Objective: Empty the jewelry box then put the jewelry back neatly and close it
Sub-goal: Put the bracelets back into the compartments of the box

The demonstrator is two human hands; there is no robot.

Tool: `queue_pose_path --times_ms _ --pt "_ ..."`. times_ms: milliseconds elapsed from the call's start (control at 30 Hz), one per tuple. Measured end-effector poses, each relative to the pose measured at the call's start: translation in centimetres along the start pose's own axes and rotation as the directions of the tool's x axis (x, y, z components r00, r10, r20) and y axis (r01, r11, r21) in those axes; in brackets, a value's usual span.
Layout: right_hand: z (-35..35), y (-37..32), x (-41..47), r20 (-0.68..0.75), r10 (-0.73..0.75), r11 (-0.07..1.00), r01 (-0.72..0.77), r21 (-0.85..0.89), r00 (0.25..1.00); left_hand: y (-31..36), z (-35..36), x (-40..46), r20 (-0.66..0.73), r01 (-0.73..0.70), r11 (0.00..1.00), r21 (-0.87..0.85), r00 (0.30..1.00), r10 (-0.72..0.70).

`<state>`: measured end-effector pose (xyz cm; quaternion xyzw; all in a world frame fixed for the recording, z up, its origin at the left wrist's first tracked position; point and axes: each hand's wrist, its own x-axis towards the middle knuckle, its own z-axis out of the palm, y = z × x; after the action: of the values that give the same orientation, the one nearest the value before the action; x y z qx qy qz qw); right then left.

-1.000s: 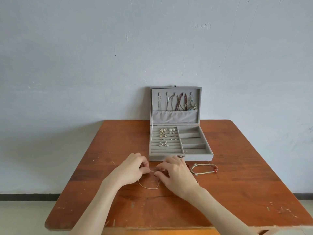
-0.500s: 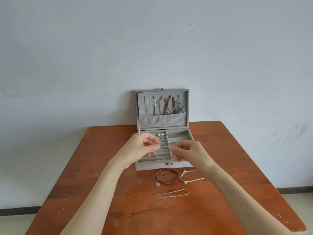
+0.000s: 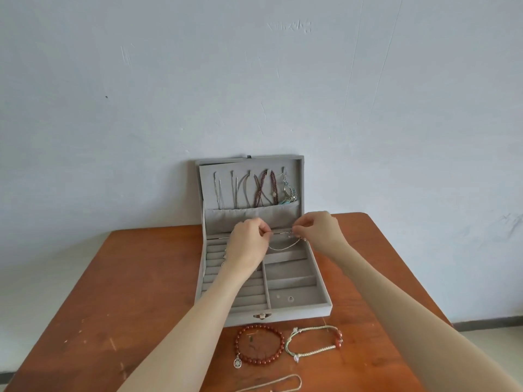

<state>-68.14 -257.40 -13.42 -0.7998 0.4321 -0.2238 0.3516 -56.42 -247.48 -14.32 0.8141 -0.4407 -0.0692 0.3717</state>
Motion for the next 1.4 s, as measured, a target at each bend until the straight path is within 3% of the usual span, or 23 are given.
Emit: queue_pose_path --times_ms 167,333,433,567,667,900,1167,1400 --pt "0.5 0.4 -0.4 0.045 -0.070 0.976 0.078 -0.203 0.996 -0.5 0.3 0.0 0.035 -0.061 0.990 0.125 0.998 0.057" --pt "0.1 0.1 -0.8 0.070 -0.168 0.925 0.182 -0.332 0.983 -0.5 -0.4 -0.5 0.059 -0.121 0.991 0.048 0.991 0.118" --pt "-0.2 0.3 -1.4 0.067 -0.258 0.897 0.264 -0.355 0.964 -1.0 -0.9 -1.0 0.137 -0.175 0.982 0.075 0.977 0.163" --pt "0.0 0.7 -2.1 0.188 -0.342 0.792 0.390 -0.470 0.921 -0.8 -1.0 -1.5 0.258 -0.231 0.949 0.216 0.951 0.172" --pt "0.3 0.9 -2.4 0.214 -0.343 0.756 0.405 -0.515 0.914 -0.5 -0.7 -1.6 0.250 -0.242 0.928 0.283 0.953 0.173" --pt "0.2 1.4 -3.0 0.239 -0.354 0.745 0.427 -0.513 0.904 -0.4 -0.7 -1.9 0.257 -0.224 0.940 0.256 0.954 0.157" --pt "0.4 1.5 -3.2 0.255 -0.363 0.658 0.440 -0.611 0.896 -0.1 -0.4 -2.1 0.259 -0.182 0.948 0.262 0.959 0.113" --pt "0.5 1.8 -3.4 0.238 -0.350 0.701 0.422 -0.575 0.906 -0.2 -0.2 -2.3 0.244 -0.190 0.950 0.250 0.961 0.128"
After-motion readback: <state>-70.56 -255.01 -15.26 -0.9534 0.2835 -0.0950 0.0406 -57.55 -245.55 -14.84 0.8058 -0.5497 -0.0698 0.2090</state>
